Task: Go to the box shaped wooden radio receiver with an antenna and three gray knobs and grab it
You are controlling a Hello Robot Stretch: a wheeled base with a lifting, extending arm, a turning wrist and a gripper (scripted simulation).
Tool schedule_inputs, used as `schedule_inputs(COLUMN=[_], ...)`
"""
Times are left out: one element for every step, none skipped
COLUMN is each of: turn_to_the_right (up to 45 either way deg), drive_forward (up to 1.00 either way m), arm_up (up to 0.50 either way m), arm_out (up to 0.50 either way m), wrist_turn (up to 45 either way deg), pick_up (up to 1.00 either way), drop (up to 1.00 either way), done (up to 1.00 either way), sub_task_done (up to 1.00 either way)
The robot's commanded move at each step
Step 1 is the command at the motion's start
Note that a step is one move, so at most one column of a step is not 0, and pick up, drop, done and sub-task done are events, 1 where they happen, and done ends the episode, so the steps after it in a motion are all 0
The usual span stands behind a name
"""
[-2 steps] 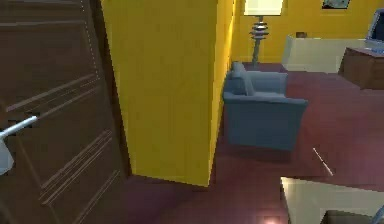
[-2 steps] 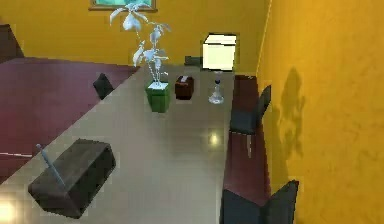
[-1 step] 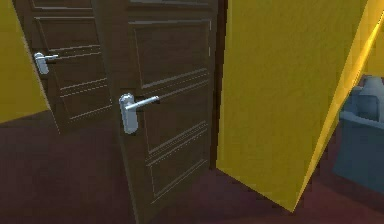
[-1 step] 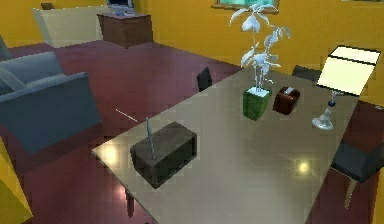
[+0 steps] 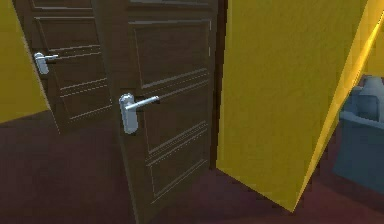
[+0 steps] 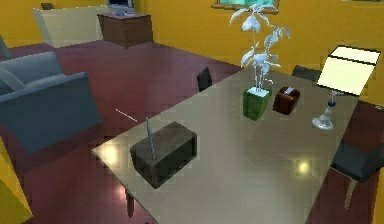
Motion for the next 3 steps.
schedule_inputs(turn_to_the_right=[0.0,0.0,0.0], drive_forward=[0.0,0.0,0.0], arm_up=[0.28,0.0,0.0], arm_out=[0.0,0.28,0.0], wrist_turn=[0.0,0.0,45.0], pick_up=[0.0,0.0,0.0], drop=[0.0,0.0,0.0], done=[0.0,0.0,0.0], sub_task_done=[0.0,0.0,0.0])
